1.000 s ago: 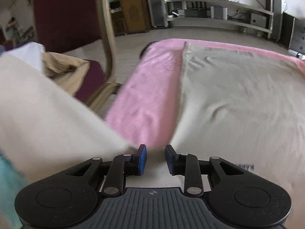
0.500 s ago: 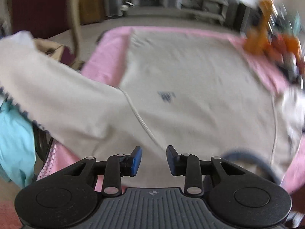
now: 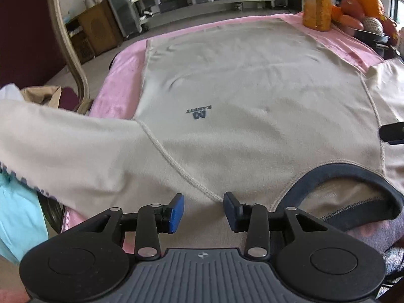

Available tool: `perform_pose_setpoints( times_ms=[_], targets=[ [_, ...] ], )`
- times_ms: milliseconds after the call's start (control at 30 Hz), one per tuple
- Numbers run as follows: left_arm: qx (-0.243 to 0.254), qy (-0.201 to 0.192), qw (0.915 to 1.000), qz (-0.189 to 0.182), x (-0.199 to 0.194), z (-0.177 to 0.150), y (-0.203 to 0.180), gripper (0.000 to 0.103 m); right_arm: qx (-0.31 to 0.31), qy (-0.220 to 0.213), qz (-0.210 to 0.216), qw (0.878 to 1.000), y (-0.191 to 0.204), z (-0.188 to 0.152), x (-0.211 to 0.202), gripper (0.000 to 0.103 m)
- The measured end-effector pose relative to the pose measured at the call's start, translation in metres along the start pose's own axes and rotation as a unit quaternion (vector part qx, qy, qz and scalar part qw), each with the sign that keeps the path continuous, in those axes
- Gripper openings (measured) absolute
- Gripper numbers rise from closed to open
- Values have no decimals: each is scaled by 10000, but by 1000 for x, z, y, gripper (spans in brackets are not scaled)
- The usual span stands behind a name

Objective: Fold clothes

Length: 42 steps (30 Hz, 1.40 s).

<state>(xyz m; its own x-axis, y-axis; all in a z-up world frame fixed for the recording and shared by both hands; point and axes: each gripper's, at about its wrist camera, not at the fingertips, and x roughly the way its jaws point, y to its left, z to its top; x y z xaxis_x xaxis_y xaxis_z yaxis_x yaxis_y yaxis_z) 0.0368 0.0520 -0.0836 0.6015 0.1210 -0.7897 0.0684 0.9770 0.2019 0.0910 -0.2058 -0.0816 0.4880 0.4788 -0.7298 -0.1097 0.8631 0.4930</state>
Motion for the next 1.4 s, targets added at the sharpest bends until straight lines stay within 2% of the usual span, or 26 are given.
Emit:
perform_pose_setpoints(
  times_ms=[100,200,300,467,533,600,733,800,933,1033,1133,1300,1400],
  targets=[
    [-36,38,9995,-305,-2,-2,0,38,-383,190,182,9989,12,-10,0,21],
    [138,101,9992,-351,-8,-8,-7,38,-781,436,265,9956,25,-23,0,18],
    [250,160,9989,-357,-15,-15,-12,33,-1080,593,-30,9924,32,-38,-5,14],
    [299,221,9980,-505,-33,-29,-17,21,-1035,695,-114,9921,29,-55,-28,14],
    [362,178,9982,-448,-36,-31,-19,21,-1012,716,-158,9922,29,-60,-33,15],
    [193,83,9985,-507,-40,-25,-13,24,-1013,622,-171,9928,27,-59,-40,15],
    [-34,-393,9975,-578,-63,2,-3,30,-639,11,28,9980,28,-30,-68,15],
    [-99,-689,9961,-542,-78,19,-1,32,-429,-497,163,9977,24,-7,-94,15],
    [-337,-1097,9911,-679,-97,61,1,33,-52,-1516,263,9881,9,39,-138,21],
    [-214,-1251,9897,-664,-100,86,-16,35,276,-2116,236,9767,-9,69,-158,25],
    [-127,-1058,9922,-647,-87,102,-39,35,680,-2405,29,9683,-36,88,-156,26],
    [26,-493,9955,-808,-45,110,-79,35,1133,-2677,-624,9548,-87,97,-130,26],
    [-72,269,9965,-787,-10,116,-98,35,1389,-2703,-983,9476,-125,111,-119,26]
  ],
)
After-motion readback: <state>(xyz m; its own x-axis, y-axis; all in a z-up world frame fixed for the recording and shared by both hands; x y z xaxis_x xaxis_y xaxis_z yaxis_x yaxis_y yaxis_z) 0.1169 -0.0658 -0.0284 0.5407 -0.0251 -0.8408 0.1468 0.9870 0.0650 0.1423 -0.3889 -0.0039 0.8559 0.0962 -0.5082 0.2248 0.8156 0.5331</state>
